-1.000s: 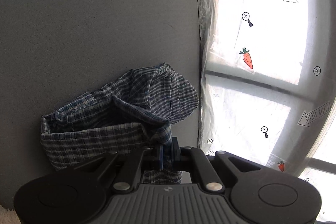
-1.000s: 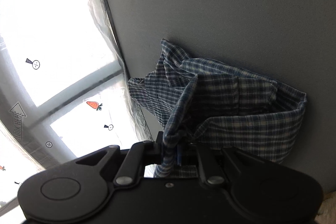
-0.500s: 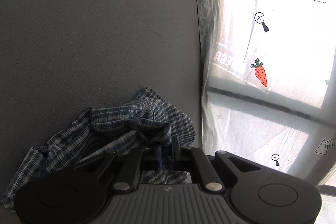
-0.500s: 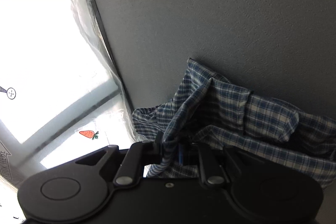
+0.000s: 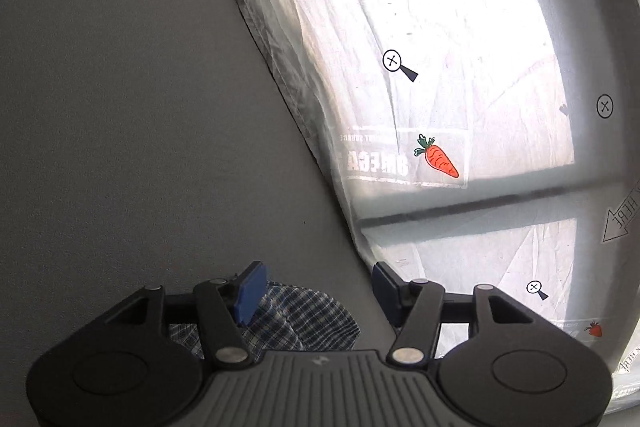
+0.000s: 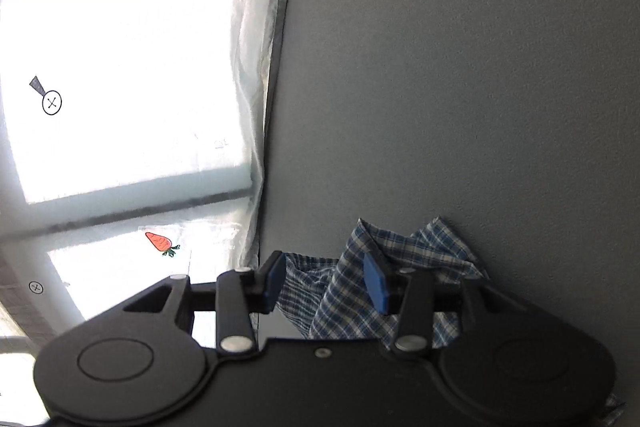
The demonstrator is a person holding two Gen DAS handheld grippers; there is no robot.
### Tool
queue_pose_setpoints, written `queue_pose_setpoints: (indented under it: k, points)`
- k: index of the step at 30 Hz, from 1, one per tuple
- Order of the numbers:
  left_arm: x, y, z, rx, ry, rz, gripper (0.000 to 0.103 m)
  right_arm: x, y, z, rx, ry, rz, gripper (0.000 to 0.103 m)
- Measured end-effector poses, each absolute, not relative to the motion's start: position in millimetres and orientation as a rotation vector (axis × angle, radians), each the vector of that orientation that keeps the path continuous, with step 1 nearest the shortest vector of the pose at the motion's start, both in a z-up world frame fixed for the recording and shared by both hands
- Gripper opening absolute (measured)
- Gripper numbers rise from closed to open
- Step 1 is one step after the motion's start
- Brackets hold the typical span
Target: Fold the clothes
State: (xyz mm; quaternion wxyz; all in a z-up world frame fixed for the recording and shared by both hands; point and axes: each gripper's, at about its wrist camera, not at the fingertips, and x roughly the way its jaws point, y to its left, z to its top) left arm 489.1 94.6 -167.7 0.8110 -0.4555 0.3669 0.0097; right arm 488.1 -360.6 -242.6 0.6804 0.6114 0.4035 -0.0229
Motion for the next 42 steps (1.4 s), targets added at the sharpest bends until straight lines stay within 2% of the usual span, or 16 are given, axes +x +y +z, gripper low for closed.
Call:
queue_pose_setpoints:
  k: [4,12,15,17,20,25,27,31,33,37,42]
  points:
    - [465,55,-144,-0.637,0.810,0.013,0.064,472,-338,-209,1.048,0.916,-0.016,0.046]
    - [411,7,-143,-0.343,0.853,-0.059,0.072,418,-278,-172,0.485,0.857,0.048,0.046]
    - [397,-4,-150,-0.257,0.858,-0.079,0.072,396,-254,-166,0.297,0.806,0.099,0.049]
    - [389,-11,-156,-0.208,0.859,-0.090,0.072,383,-237,-166,0.183,0.760,0.134,0.057]
    - [382,-20,-172,-0.124,0.855,-0.086,0.072,369,-221,-177,0.064,0.740,0.167,0.060]
    - [384,-24,-202,-0.043,0.853,-0.064,0.073,362,-213,-207,-0.011,0.764,0.145,0.060]
    - [391,-23,-213,-0.016,0.850,-0.054,0.079,365,-215,-217,-0.049,0.779,0.102,0.060]
    - [408,-19,-233,-0.010,0.871,-0.048,0.083,374,-221,-234,-0.087,0.805,0.045,0.061]
    - [417,-15,-238,-0.018,0.883,-0.053,0.088,378,-226,-239,-0.086,0.823,0.039,0.061]
    - [431,-6,-241,-0.037,0.908,-0.095,0.092,386,-237,-243,-0.059,0.832,0.032,0.071]
    - [451,10,-247,-0.080,0.972,-0.177,0.096,405,-250,-250,-0.021,0.847,0.065,0.076]
